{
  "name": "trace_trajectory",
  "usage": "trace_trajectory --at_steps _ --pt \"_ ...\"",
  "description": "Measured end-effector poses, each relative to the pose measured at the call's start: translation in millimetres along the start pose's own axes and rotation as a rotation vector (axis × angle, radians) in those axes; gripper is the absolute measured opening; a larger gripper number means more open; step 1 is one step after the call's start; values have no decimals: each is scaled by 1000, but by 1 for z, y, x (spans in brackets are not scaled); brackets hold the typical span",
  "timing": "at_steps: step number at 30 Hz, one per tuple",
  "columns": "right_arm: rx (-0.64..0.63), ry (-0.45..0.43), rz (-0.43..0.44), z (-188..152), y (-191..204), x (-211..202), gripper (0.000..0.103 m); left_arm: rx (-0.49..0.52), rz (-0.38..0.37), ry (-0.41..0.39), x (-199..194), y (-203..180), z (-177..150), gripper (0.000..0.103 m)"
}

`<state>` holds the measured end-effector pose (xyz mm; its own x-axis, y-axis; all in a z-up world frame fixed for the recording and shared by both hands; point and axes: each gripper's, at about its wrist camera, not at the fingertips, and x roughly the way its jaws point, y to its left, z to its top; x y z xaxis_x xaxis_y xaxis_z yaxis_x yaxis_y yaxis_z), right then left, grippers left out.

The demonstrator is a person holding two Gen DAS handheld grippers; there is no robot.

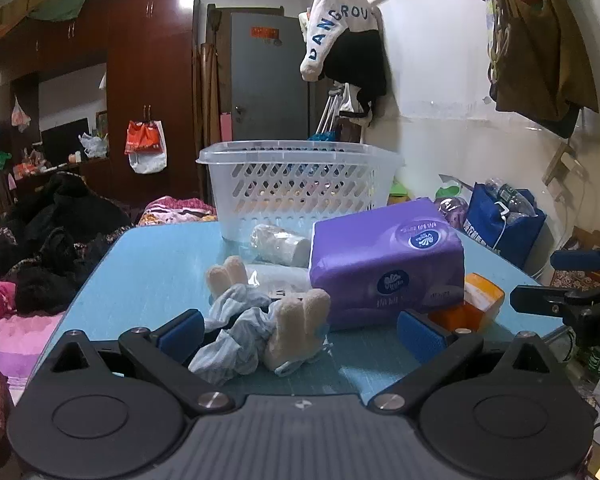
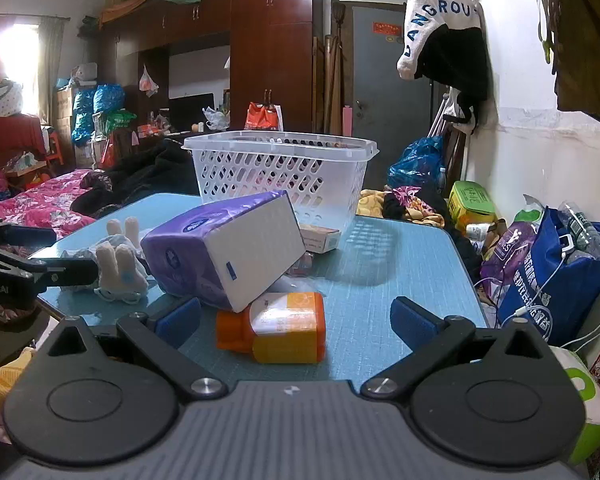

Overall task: Organize objects
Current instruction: 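Move the left tool toward the white plush bunny on the table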

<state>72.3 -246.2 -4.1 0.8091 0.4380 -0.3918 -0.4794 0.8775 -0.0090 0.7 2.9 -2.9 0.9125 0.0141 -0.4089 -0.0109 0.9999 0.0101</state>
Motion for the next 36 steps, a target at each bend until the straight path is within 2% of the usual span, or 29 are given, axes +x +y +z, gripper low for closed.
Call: trace_trajectory --at_steps 9,36 --pt "12 -1 -6 -1 -4 2 103 10 24 0 1 -1 -1 103" --pt "34 0 -13 -1 -9 3 103 58 -11 20 4 -8 -5 103"
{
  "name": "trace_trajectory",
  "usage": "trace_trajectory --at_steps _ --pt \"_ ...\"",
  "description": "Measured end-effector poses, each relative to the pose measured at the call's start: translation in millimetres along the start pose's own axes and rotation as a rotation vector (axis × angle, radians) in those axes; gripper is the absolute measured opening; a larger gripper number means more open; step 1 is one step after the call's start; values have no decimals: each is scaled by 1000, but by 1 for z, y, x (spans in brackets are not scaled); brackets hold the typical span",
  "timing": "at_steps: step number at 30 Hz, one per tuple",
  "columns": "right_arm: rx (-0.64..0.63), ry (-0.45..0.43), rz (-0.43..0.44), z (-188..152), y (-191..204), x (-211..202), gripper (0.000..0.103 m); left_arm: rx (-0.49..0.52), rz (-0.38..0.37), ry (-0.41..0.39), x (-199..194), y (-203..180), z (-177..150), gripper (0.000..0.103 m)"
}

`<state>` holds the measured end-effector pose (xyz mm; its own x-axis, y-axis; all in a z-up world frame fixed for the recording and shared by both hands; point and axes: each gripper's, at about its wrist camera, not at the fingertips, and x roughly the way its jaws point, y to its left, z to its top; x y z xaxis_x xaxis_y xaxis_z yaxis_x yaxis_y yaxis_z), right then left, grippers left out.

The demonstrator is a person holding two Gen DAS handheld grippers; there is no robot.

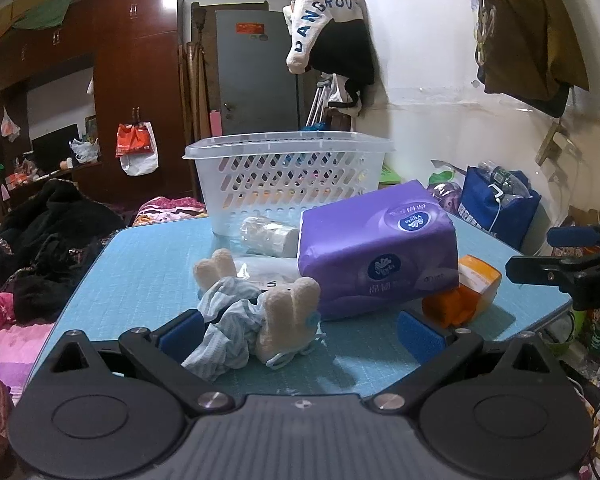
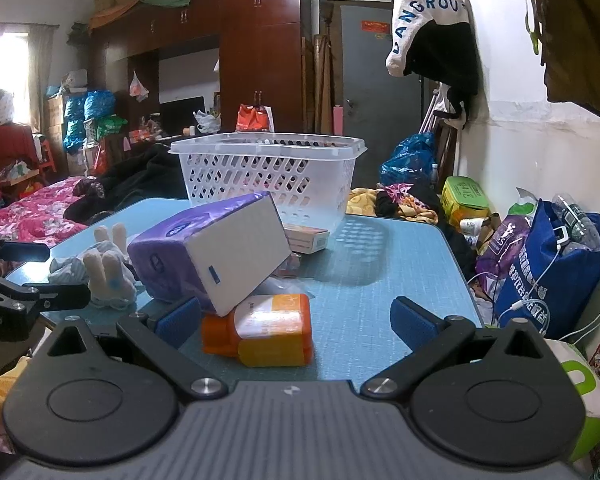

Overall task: Organize objects
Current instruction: 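Move the left tool toward the white plush bunny on the table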

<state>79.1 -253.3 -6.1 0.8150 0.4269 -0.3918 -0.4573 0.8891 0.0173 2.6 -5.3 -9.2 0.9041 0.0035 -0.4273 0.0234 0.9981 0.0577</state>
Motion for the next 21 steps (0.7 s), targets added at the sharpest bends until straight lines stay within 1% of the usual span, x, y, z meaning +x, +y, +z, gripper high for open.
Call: trace_trajectory --at_steps 6,21 --pt "6 2 5 0 -2 0 103 8 -18 5 0 -3 -1 103" --pt "3 6 11 -1 -2 1 103 3 -25 13 1 -2 -1 103"
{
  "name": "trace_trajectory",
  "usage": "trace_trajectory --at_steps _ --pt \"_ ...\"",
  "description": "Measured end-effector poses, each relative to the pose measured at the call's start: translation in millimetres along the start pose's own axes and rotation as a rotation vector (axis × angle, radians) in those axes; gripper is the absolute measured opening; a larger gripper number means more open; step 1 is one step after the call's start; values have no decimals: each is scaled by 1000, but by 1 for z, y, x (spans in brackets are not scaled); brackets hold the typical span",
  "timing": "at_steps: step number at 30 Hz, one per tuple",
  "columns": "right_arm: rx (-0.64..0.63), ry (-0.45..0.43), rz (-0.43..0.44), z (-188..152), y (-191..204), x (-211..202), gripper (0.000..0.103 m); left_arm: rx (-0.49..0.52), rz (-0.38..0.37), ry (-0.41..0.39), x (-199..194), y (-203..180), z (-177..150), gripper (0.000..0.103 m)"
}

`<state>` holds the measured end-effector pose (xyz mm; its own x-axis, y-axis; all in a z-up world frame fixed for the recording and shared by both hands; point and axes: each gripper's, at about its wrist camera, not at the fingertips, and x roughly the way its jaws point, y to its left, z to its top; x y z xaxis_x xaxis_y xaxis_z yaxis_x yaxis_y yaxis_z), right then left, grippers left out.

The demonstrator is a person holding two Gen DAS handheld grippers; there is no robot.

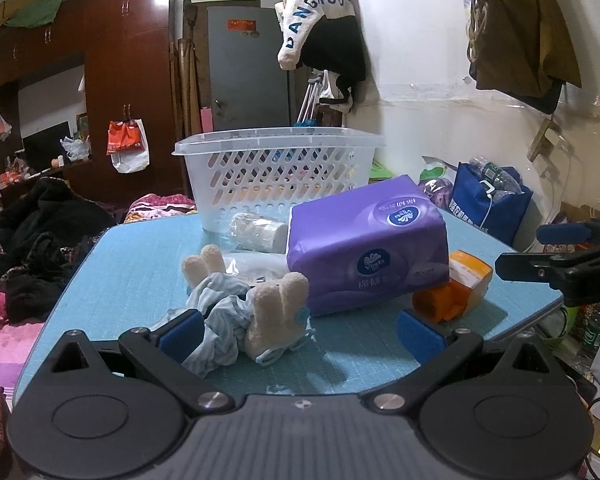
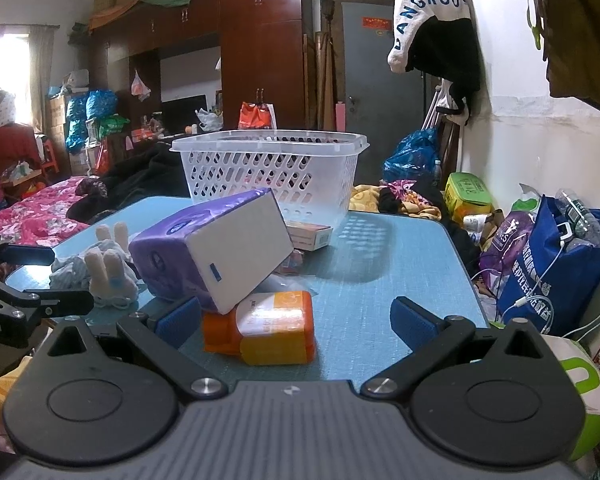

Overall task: Organize objects
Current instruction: 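Move the left tool toward the white plush bunny on the table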

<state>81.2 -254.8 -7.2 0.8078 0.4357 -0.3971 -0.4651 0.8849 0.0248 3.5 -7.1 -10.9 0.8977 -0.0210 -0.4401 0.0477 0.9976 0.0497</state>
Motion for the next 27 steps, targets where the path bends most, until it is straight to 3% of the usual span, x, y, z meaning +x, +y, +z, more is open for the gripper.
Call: trace_trajectory --at_steps 27 --pt "-8 33 16 -4 1 7 103 -8 -9 -5 2 3 2 103"
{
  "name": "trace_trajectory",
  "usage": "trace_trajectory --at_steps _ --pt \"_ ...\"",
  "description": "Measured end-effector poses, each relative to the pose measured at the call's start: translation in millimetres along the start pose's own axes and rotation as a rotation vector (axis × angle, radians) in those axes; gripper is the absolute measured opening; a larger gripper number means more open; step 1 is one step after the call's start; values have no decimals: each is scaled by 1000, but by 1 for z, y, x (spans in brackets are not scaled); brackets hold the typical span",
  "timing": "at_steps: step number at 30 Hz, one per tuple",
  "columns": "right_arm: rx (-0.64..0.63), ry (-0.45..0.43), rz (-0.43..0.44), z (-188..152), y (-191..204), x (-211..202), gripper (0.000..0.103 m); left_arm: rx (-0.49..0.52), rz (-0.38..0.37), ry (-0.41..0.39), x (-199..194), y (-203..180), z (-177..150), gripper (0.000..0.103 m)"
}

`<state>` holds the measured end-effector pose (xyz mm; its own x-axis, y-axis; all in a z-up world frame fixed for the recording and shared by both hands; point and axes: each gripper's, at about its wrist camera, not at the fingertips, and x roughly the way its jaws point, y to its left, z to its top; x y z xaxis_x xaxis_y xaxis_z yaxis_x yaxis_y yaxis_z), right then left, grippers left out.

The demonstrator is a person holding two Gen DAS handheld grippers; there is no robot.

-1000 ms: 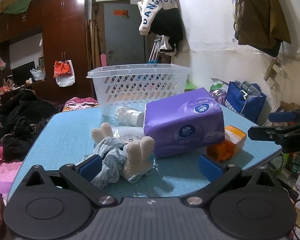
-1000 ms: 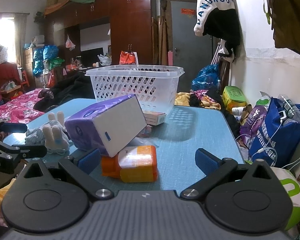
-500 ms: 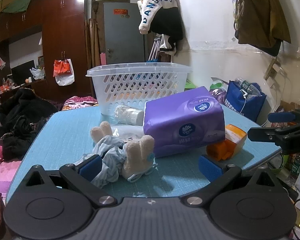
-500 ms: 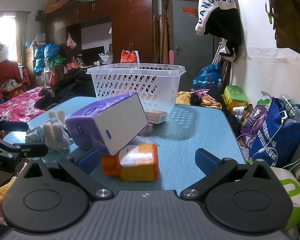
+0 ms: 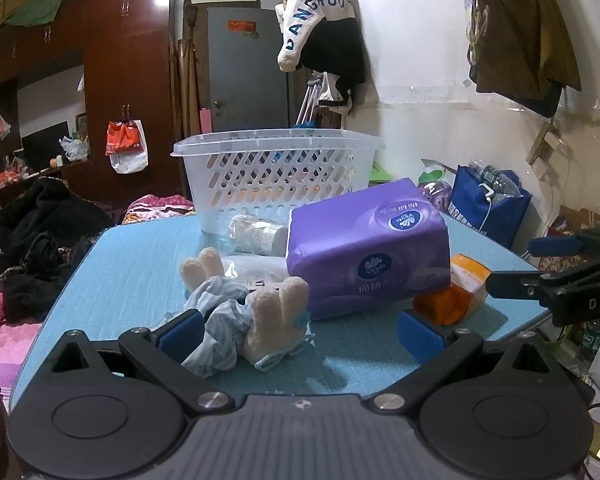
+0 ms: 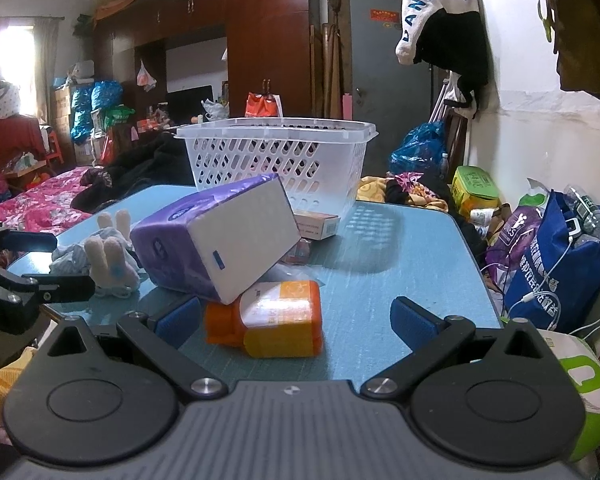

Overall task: Organize objects
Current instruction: 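Move the left tool toward the white plush bunny on the table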

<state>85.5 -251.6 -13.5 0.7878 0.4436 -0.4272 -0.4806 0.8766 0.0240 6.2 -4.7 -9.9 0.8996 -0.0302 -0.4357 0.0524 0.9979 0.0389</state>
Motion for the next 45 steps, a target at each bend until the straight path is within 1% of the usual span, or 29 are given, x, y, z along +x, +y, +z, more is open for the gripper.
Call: trace_trajectory --at_steps 12,18,26,45 --pt "8 -2 7 0 -6 -1 103 -28 -19 -33 -5 2 2 103" --pt "12 -4 8 -1 -8 0 103 -23 -44 -56 -11 -1 2 103" --pt "14 -2 10 -2 -10 1 103 -19 -46 -47 -10 -3 2 103" --pt "29 -20 6 -3 -16 -1 103 -18 -51 -73 -8 -6 0 103"
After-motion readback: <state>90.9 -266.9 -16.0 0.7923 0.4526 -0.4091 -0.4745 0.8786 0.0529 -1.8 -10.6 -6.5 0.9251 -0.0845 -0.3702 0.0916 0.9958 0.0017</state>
